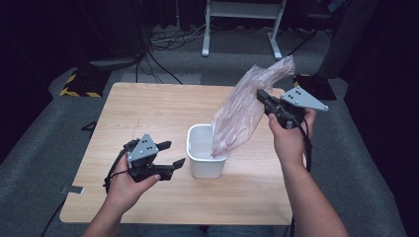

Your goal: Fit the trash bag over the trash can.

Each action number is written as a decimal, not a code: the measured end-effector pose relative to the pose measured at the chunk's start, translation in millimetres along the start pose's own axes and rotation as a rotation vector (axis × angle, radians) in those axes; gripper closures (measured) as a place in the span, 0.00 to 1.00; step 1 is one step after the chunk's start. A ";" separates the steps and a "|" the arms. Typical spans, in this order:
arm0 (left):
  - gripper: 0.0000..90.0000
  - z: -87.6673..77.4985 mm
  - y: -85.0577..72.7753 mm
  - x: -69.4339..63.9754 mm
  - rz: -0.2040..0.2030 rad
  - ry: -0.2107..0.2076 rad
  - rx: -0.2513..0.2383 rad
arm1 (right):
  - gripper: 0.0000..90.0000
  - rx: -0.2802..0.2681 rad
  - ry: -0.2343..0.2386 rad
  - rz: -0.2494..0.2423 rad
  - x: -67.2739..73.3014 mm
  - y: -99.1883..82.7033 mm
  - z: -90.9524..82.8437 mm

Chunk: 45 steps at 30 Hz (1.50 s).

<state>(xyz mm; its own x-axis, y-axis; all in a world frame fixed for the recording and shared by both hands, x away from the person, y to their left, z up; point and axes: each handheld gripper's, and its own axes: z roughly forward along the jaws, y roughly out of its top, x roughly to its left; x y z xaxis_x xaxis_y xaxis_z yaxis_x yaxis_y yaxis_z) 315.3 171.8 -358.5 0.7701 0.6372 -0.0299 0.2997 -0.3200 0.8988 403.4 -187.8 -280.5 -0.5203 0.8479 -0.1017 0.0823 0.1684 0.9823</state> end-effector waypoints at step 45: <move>0.32 54.6 3.5 9.2 -0.009 0.065 0.023 | 0.99 -0.035 0.178 0.015 64.7 -28.0 11.1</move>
<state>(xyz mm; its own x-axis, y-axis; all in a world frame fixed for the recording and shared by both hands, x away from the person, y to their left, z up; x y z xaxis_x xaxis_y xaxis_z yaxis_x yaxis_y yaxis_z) 354.1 138.3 -379.5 0.7295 0.6839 -0.0084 0.3195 -0.3299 0.8883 376.8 -132.1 -316.3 -0.6618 0.7473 -0.0604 0.0634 0.1361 0.9887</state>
